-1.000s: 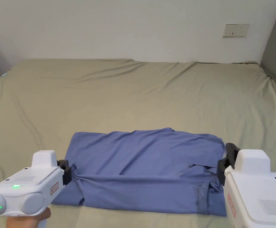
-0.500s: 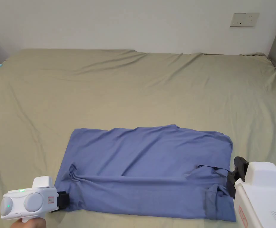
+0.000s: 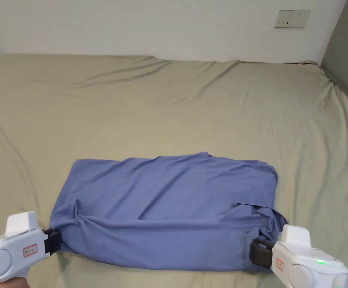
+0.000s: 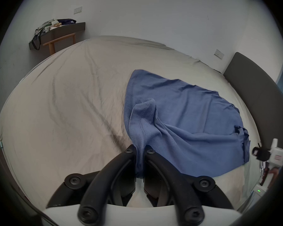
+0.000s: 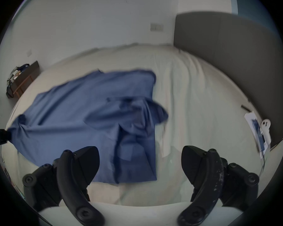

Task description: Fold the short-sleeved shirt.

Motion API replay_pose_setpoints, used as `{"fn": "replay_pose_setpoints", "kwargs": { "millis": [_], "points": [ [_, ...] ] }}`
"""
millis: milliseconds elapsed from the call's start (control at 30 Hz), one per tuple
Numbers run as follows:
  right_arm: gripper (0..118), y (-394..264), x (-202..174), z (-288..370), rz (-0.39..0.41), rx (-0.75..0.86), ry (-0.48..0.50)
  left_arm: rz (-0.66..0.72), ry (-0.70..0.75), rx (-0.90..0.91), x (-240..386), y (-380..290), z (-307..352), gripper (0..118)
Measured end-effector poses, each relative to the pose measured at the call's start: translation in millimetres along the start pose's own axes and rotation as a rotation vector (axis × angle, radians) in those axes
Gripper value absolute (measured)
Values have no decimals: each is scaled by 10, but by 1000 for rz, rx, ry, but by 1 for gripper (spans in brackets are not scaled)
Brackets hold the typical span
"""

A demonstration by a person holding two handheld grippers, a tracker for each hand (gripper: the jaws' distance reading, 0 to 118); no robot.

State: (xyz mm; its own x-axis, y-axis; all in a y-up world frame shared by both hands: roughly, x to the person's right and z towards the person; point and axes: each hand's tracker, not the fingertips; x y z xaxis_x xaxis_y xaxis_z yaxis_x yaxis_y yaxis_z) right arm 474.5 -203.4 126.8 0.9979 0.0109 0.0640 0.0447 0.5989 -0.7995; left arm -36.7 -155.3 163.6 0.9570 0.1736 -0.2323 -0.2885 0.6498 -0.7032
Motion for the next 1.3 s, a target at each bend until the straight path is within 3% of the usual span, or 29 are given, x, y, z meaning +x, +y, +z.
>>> {"fn": "replay_pose_setpoints", "kwargs": {
  "millis": [67, 133, 200, 267, 300, 600, 800, 933, 1100, 1267, 1300],
  "points": [
    [93, -44, 0, -146, -5, -42, 10, -9, -1, 4, 52, -2, 63, 7],
    [71, -94, -27, -202, -2, -64, 46, -1, -6, -1, 51, -6, 61, 7],
    [62, -105, -60, -129, -5, -36, 52, 10, -2, -6, 51, -14, 68, 7],
    [37, -71, -35, -76, 24, -34, 52, 17, 3, -8, 56, -42, 79, 7],
    [5, -54, -18, -30, 62, -19, 27, 24, 4, -9, 14, -41, 54, 7],
    [6, -33, 240, 564, 22, 71, 129, 36, 6, 3, -53, -178, 252, 7],
    [6, -272, 432, 929, 17, 102, 121, 1, 24, -41, -187, -459, 524, 7],
    [6, -616, 518, 884, -30, 26, 146, 11, 41, -127, -319, -784, 520, 7],
    [6, -1017, 480, 519, -42, -75, 107, 28, 83, -197, -359, -1080, 307, 7],
    [7, -925, 412, 593, -46, -71, 98, 10, 116, -216, -230, -976, 336, 7],
    [13, -871, 400, 681, -37, -57, 99, 12, 111, -210, -211, -948, 380, 12]
  ]
}}
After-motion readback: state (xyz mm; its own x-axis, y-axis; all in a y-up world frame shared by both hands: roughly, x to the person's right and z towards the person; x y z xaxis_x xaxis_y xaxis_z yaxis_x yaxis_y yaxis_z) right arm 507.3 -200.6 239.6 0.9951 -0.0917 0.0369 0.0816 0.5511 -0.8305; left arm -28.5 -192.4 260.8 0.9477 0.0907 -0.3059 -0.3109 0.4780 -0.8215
